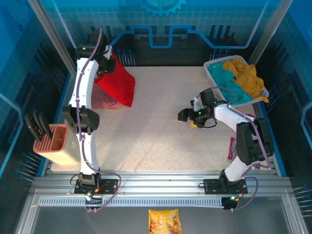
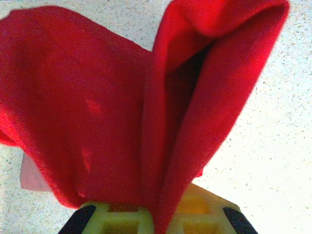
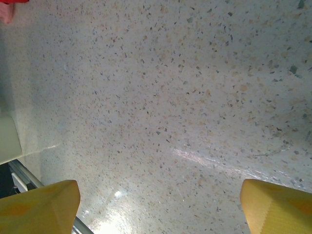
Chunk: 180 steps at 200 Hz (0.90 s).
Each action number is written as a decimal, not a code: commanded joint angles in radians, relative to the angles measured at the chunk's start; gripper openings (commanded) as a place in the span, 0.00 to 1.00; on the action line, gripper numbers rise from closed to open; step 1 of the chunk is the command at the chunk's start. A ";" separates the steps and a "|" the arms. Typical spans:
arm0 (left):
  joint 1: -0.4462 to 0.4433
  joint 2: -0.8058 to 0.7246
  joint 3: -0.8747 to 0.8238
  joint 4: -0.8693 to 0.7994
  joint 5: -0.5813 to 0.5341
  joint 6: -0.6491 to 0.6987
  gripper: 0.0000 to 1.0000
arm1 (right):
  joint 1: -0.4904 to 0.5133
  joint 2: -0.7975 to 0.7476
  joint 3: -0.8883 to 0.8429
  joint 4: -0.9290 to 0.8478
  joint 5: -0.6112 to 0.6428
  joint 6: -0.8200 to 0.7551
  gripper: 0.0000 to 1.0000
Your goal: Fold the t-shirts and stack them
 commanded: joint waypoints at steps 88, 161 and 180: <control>0.056 0.076 -0.020 -0.003 -0.186 0.046 0.00 | 0.055 0.039 -0.009 -0.031 0.019 0.013 0.85; 0.114 0.093 -0.172 0.130 -0.339 0.025 0.00 | 0.111 0.068 -0.022 -0.012 0.019 0.030 0.84; 0.132 0.103 -0.182 0.144 -0.357 0.029 0.00 | 0.123 0.072 -0.021 -0.012 0.021 0.033 0.84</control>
